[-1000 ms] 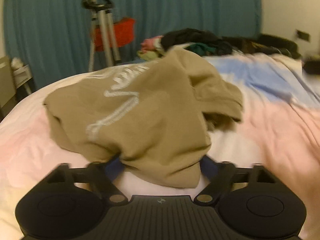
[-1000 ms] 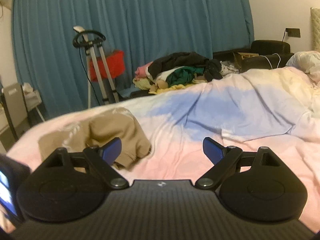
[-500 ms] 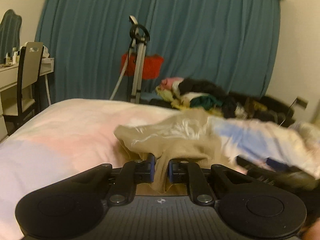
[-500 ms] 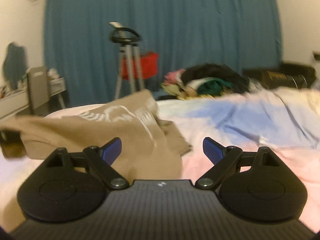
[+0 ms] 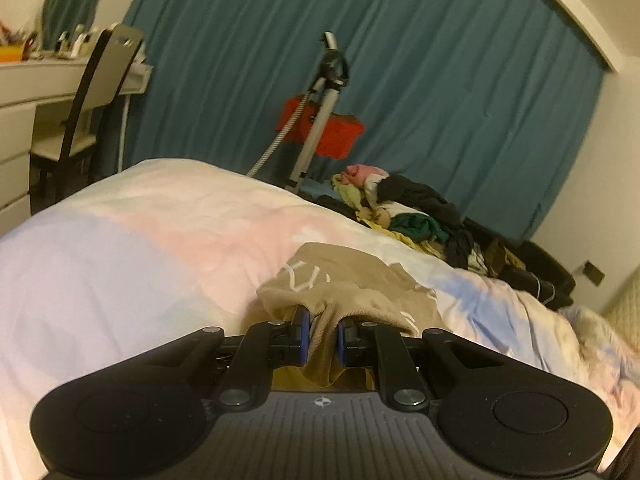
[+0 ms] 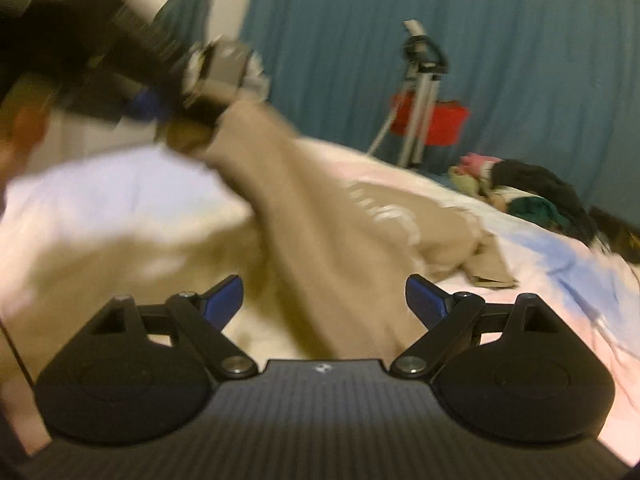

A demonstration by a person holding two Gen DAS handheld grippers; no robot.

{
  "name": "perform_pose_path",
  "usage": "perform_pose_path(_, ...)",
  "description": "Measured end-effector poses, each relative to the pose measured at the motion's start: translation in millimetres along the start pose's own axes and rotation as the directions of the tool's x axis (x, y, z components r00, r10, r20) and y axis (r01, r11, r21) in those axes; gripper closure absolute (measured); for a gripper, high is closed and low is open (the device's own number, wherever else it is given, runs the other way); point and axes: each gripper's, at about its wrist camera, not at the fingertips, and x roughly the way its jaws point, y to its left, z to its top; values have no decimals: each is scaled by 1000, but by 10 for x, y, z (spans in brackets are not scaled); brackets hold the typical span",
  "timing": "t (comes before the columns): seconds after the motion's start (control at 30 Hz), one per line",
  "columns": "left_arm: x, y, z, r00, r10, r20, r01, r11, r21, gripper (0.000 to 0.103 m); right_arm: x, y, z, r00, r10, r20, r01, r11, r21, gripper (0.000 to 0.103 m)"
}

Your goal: Fold clothes

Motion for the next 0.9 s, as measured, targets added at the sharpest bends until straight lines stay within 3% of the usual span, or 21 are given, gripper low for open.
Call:
perform_pose_path(0.1,95,137,-9,999,29,-22,-30,999,-41,89,226,101,-59,998,-25,-51,25,1000,-1,13)
perform_pose_path(0.2,191,244,-14,998,51,-41,-54,996,-71,89,221,-90,-53,998,-68,-16,70,988,137,13)
perform_pose_path(0.33,268,283,-15,997,60,-46,-63,995,-75,89,132,-360,2,987,-158,28,142,940,311,13)
perform_pose_path(0.4,292,259,-21,997,64,-41,-67,996,-67,89,182,-490,-19,982,-180,-58,189,912,363,13)
perform_pose_path(0.47,314,234,-27,997,70,-38,-72,996,-59,89,326,-609,-107,974,-124,-188,191,897,399,13)
perform_pose_path(0.53,335,209,-33,997,75,-34,-76,996,-52,89,352,-630,-206,960,-89,-264,201,877,436,14)
perform_pose_path(0.63,334,183,-38,997,77,-19,-78,995,-59,89,248,-613,-197,943,-162,-291,273,876,396,13)
perform_pose_path(0.73,266,162,-35,998,61,12,-59,995,-76,89,28,-634,-93,912,-338,-232,400,856,327,13)
perform_pose_path(0.8,199,122,-41,999,37,27,-35,996,-85,89,-147,-705,-9,892,-428,-144,451,829,329,13)
perform_pose_path(0.9,133,62,-73,999,29,35,-27,997,-79,89,-184,-779,-7,879,-466,-101,472,819,327,13)
